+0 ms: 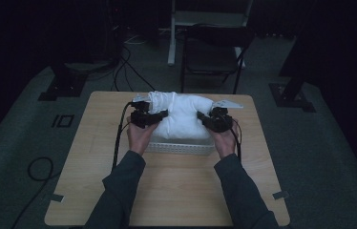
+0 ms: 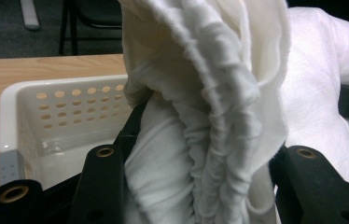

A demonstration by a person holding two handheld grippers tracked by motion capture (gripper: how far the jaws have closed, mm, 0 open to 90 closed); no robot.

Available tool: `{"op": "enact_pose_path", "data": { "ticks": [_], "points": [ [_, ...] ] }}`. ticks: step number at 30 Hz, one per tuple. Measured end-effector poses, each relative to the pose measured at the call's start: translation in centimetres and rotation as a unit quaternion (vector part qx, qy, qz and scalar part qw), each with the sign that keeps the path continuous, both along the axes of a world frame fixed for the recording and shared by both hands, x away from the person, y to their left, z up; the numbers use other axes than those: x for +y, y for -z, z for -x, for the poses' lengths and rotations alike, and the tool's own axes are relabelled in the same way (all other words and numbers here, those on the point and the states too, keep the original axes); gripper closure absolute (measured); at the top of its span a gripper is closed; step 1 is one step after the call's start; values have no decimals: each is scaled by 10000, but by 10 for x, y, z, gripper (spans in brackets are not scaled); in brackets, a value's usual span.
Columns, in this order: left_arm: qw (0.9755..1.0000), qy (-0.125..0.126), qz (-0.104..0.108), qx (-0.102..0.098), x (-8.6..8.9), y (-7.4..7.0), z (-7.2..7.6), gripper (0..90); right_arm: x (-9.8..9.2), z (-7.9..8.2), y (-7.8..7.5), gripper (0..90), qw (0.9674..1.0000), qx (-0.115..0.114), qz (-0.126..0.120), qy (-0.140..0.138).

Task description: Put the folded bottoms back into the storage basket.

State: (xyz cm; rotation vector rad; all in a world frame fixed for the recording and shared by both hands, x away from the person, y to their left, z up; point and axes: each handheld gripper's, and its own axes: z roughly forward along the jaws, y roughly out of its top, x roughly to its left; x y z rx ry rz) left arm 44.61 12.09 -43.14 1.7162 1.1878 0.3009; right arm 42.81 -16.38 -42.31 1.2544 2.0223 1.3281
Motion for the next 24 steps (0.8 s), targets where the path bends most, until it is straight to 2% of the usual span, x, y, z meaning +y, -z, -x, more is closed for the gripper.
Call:
{"op": "enact_pose_path", "data": {
  "ticks": [16,24],
  "points": [
    [9997,-115,-73,187,-4,13,-10,518,2,-9,11,702,9998,162,64,73],
    [9993,-158,-174,302,-6,22,-17,518,4,-14,18,702,9995,267,136,138]
  ]
}}
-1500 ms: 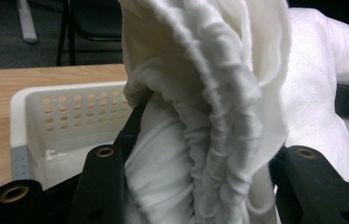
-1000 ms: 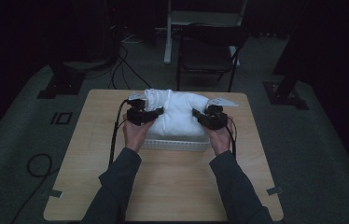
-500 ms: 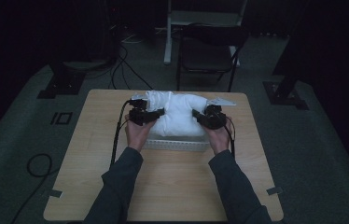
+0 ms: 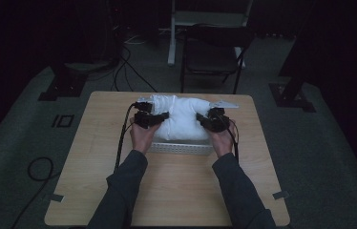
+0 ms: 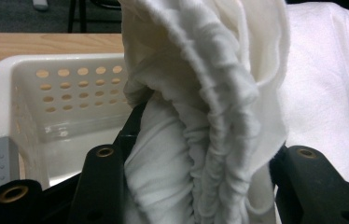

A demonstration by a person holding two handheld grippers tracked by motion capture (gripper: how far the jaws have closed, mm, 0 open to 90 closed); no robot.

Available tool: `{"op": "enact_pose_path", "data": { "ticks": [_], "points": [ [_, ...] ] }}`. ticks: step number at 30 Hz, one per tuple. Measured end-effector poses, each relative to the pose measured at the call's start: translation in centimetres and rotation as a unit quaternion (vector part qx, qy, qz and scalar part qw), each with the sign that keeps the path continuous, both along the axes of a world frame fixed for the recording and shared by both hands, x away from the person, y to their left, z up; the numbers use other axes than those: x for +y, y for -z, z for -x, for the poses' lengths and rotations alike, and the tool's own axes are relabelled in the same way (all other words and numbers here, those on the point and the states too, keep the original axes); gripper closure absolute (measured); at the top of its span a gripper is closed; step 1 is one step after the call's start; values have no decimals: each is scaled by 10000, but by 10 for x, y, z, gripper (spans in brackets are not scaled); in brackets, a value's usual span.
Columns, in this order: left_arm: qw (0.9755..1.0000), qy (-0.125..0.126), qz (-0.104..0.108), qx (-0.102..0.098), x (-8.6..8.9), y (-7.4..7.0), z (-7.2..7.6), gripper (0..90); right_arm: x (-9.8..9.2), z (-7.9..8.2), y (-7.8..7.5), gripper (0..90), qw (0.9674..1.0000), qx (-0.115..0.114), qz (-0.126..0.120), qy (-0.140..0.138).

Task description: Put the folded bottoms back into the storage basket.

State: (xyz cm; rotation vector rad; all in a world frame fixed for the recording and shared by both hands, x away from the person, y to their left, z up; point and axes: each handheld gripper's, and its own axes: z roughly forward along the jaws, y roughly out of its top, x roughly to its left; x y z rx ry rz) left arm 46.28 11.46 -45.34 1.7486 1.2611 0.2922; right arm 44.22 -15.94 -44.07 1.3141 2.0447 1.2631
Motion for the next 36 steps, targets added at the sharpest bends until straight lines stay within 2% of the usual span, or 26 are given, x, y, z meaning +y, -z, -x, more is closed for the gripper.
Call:
{"op": "enact_pose_path", "data": {
  "ticks": [17,36],
  "points": [
    [9996,-90,-198,162,1,10,-6,514,7,-9,13,702,9997,205,93,10],
    [9988,-161,-387,258,-1,18,-9,513,12,-13,20,702,9994,309,168,24]
  ]
}}
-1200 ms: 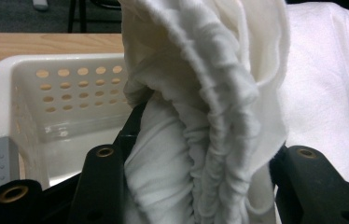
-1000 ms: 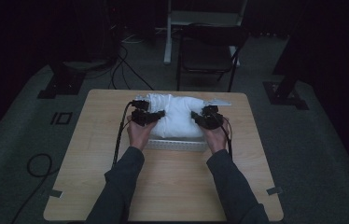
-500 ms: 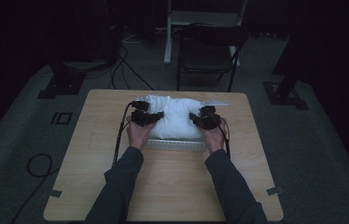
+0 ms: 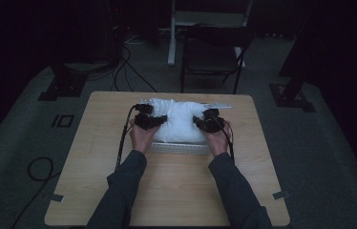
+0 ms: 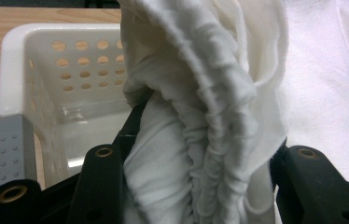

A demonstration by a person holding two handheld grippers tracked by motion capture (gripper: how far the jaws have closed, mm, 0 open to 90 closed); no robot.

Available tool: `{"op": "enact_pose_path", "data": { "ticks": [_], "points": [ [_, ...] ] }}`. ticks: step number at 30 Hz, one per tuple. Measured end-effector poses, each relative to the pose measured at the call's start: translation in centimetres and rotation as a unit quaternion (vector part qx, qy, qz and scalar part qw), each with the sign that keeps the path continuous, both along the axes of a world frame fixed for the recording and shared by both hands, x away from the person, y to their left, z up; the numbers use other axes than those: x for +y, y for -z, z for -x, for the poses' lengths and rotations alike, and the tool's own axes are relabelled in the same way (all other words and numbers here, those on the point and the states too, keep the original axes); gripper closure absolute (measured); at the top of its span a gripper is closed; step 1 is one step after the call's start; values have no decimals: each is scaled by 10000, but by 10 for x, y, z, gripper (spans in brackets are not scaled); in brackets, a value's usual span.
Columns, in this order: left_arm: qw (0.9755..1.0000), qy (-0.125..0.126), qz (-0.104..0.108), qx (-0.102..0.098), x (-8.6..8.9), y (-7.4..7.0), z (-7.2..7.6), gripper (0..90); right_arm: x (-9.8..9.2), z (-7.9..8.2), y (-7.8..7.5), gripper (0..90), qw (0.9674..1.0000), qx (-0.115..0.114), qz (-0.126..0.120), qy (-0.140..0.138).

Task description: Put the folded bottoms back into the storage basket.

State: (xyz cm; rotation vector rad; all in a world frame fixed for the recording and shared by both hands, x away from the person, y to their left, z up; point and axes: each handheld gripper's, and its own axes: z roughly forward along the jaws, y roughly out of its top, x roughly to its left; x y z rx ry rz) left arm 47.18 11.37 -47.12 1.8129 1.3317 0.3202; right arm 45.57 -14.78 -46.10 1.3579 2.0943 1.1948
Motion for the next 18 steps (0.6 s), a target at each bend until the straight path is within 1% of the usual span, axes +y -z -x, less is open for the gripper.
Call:
{"op": "enact_pose_path", "data": {
  "ticks": [11,18],
  "points": [
    [9999,-54,-95,45,-1,2,0,513,1,-2,3,702,10000,68,2,24],
    [9995,-119,-269,119,-3,3,0,507,4,-2,7,701,9999,155,12,32]
  ]
}}
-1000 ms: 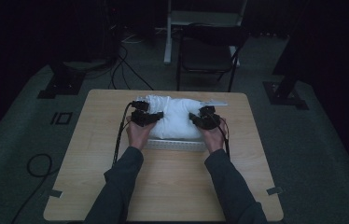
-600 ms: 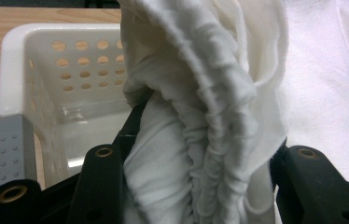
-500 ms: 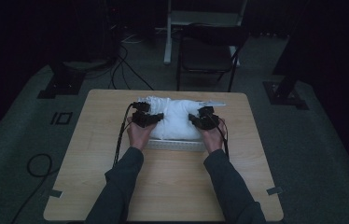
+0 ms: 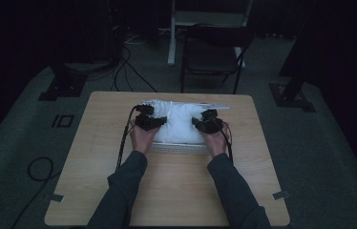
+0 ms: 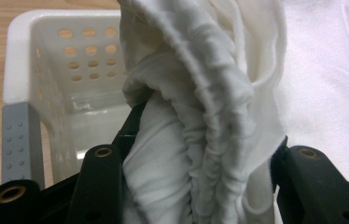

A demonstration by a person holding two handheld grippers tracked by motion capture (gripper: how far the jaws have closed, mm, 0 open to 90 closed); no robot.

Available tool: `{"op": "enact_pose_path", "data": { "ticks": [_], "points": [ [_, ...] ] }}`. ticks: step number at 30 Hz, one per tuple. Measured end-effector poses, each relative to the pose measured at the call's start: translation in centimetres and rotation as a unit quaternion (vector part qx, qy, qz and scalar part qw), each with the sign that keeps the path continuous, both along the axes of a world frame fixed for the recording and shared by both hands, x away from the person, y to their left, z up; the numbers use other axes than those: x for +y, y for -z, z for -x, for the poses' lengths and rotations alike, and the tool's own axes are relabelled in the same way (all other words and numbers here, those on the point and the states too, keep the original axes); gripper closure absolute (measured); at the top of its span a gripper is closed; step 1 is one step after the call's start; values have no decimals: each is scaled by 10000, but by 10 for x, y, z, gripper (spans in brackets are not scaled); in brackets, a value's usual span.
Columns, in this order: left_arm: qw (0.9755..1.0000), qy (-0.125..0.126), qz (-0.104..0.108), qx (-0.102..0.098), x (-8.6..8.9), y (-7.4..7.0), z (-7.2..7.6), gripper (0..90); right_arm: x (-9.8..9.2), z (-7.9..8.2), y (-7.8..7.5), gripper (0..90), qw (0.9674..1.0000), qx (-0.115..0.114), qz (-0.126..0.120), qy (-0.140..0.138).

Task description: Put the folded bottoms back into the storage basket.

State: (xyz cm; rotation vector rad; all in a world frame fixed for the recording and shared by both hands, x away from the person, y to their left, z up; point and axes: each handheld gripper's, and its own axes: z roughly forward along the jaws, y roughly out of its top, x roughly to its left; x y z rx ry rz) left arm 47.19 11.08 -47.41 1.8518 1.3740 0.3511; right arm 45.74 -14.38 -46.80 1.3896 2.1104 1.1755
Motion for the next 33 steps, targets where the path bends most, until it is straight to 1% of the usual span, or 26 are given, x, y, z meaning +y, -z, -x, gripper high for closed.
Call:
{"op": "enact_pose_path", "data": {
  "ticks": [2,3,4,9,13,15,17,19,22,24,27,28,29,31,33],
  "points": [
    [9998,-32,-180,1,-3,0,1,507,1,0,1,699,10000,7,24,-13],
    [9998,-32,-180,1,-3,0,1,506,1,0,1,699,10000,7,24,-13],
    [9995,-59,-304,-13,-5,0,2,506,2,0,2,698,10000,11,39,-13],
    [9988,-114,-468,-5,-9,0,3,501,4,0,8,690,9999,56,130,-8],
    [9973,-162,-722,-9,-14,0,4,490,5,1,9,683,9997,96,228,22],
    [9964,-152,-834,-3,-16,0,5,485,5,1,9,681,9994,108,318,19],
    [9957,-181,-910,-19,-18,1,5,474,6,2,9,679,9992,136,378,30],
    [9955,-187,-929,16,-18,1,5,467,6,2,9,677,9991,157,402,52],
    [9948,-133,-1011,71,-19,2,5,456,6,3,10,668,9983,195,534,89],
    [9942,-151,-1054,136,-20,2,6,444,6,4,11,658,9980,224,586,95],
    [9930,-221,-1128,267,-21,4,6,432,8,3,11,634,9971,305,696,104],
    [9923,-221,-1185,294,-21,5,6,428,8,3,11,625,9969,315,709,100],
    [9920,-225,-1202,300,-22,6,7,425,8,2,11,617,9968,324,722,114],
    [9917,-225,-1222,328,-23,7,7,422,7,2,11,603,9965,361,730,170],
    [9923,-227,-1171,335,-22,7,7,414,6,2,11,591,9961,368,772,203]
  ]
}}
